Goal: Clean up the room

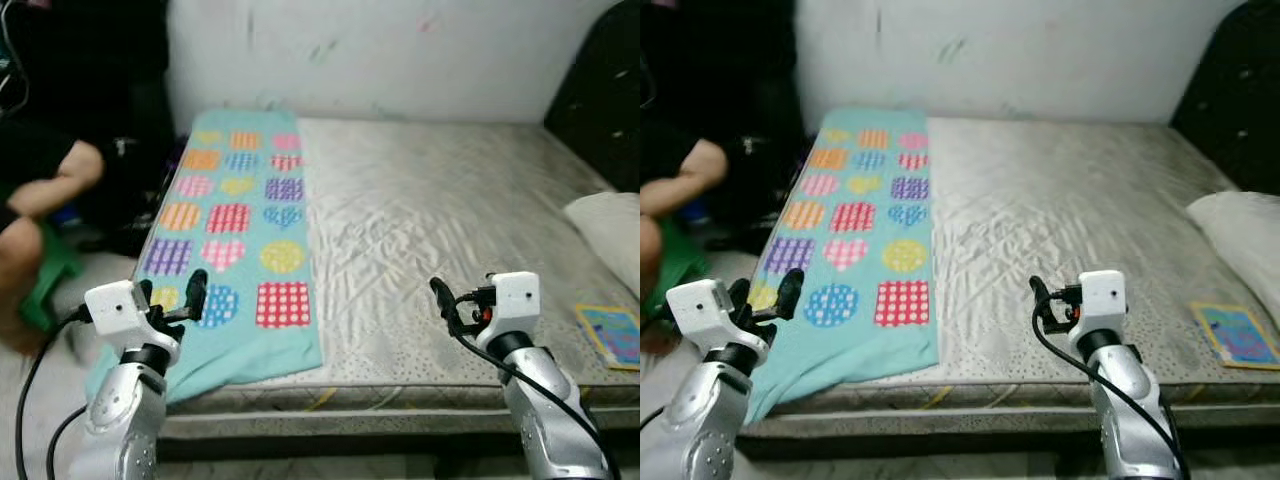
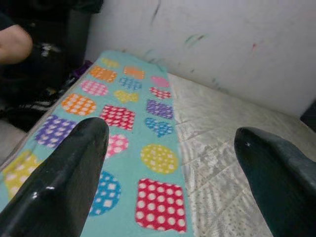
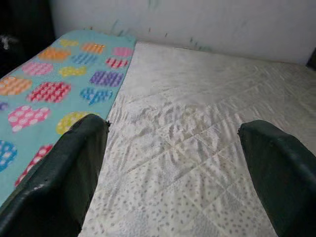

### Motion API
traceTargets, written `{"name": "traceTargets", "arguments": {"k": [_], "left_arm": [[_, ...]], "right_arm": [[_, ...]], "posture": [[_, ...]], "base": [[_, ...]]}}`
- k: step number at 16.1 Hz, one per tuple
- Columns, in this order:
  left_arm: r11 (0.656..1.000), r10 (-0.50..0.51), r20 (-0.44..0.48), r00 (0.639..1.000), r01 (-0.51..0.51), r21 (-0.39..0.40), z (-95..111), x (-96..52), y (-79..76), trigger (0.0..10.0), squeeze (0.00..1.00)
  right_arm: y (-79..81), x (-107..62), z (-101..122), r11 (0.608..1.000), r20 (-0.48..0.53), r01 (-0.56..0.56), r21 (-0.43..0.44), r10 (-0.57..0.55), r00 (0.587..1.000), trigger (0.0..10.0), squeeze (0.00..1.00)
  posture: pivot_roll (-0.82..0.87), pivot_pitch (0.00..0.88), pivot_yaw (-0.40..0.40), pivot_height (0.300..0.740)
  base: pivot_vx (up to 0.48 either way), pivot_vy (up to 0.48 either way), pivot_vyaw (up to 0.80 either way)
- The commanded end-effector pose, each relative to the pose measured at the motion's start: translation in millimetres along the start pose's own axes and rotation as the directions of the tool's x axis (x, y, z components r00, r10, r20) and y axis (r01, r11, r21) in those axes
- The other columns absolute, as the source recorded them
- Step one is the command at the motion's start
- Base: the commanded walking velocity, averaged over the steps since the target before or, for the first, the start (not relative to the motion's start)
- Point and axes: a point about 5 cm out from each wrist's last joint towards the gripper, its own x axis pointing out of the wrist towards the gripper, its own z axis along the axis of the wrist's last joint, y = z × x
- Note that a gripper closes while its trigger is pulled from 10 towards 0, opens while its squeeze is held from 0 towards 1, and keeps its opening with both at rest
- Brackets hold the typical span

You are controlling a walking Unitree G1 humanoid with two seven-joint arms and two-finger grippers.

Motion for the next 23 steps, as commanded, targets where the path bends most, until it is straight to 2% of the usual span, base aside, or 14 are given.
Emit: {"name": "traceTargets", "arguments": {"k": [1, 6, 8, 11, 14, 23], "left_arm": [[0.999, -0.033, 0.002, 0.999, 0.033, 0.002, 0.8, 1.3, -7.0, 10.0, 0.0], [0.999, -0.04, -0.005, 0.999, 0.04, -0.002, 0.2, -0.3, -8.7, 10.0, 0.0], [0.996, -0.087, 0.017, 0.996, 0.087, -0.006, 2.5, -3.9, -13.3, 10.0, 0.0], [0.996, -0.087, 0.017, 0.996, 0.087, -0.006, 2.5, -3.9, -13.3, 10.0, 0.0], [0.99, -0.138, 0.032, 0.99, 0.139, -0.026, 5.5, -3.7, -19.3, 10.0, 0.0], [0.988, -0.15, 0.025, 0.988, 0.15, -0.023, 6.4, -4.2, -19.3, 10.0, 0.0]], "right_arm": [[-2.6, -0.1, 3.5, 1.0, 0.007, 0.002, -0.011, -0.001, 1.0, 10.0, 0.0], [-3.2, -3.0, 3.3, 1.0, 0.004, -0.006, -0.022, 0.006, 1.0, 10.0, 0.0], [-2.4, -4.1, 2.8, 1.0, 0.001, -0.007, -0.024, 0.007, 1.0, 10.0, 0.0], [-2.4, -4.1, 2.8, 1.0, 0.001, -0.007, -0.024, 0.007, 1.0, 10.0, 0.0], [2.4, -2.0, 4.3, 1.0, 0.008, -0.022, -0.022, 0.022, 1.0, 10.0, 0.0], [8.2, 0.8, 6.1, 0.999, 0.02, -0.031, -0.008, 0.031, 0.999, 10.0, 0.0]], "posture": [[-0.11, 0.007, -0.011, 0.74], [-0.11, 0.021, -0.009, 0.74], [-0.11, 0.031, -0.006, 0.74], [-0.11, 0.031, -0.006, 0.74], [-0.11, 0.032, -0.002, 0.74], [-0.1, 0.037, 0.007, 0.74]], "base": [[0.0, 0.48, 0.0], [0.0, 0.465, 0.0], [0.0, 0.0, 0.0], [0.0, 0.0, 0.0], [0.287, 0.0, 0.0], [0.332, 0.0, 0.0]]}}
